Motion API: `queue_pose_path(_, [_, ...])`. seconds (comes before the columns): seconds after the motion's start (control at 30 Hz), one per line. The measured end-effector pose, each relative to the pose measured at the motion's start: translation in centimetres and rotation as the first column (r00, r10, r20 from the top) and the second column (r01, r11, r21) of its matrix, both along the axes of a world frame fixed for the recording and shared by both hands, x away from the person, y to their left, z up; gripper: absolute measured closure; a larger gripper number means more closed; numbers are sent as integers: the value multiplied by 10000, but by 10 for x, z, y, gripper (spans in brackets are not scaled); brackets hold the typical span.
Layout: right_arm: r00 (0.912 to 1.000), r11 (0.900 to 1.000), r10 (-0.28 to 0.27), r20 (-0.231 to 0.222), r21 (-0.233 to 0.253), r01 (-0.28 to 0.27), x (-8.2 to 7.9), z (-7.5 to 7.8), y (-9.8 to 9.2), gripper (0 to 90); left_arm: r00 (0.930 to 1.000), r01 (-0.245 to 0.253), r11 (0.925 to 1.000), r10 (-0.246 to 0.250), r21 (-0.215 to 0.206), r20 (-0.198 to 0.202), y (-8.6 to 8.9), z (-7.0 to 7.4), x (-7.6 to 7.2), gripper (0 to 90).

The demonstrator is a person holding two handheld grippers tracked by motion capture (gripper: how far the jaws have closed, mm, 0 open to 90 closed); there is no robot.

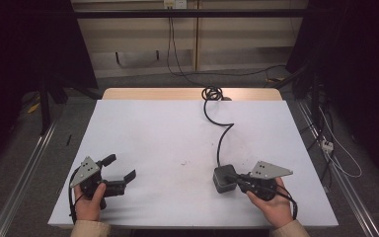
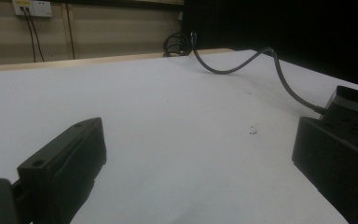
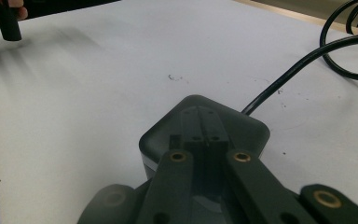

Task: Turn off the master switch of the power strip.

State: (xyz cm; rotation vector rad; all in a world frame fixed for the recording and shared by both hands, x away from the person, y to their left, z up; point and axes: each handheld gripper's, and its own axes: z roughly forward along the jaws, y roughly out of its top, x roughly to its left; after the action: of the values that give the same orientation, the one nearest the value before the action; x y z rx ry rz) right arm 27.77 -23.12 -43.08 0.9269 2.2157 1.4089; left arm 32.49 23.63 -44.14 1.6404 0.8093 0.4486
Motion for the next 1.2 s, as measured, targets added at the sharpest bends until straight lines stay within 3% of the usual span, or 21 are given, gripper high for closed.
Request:
queue_pose_path(0.37, [9996,9989,-259,58,381,257,1,0,-4,900,10000,-12,10000,12,-20,24,1,0,0,25])
queue_pose_path(0.8, [9996,9954,269,-58,927,-263,0,2,1,900,10000,-29,10000,29,-31,41,2,0,0,25])
queue_pose_path(0.9, [9999,9947,92,-92,1028,-82,0,2,0,807,10000,-24,10000,24,-24,44,2,0,1,25])
queue_pose_path(1.2, [9999,9933,56,-93,1153,-45,0,2,-1,783,10000,-14,10000,14,-18,41,2,0,0,25])
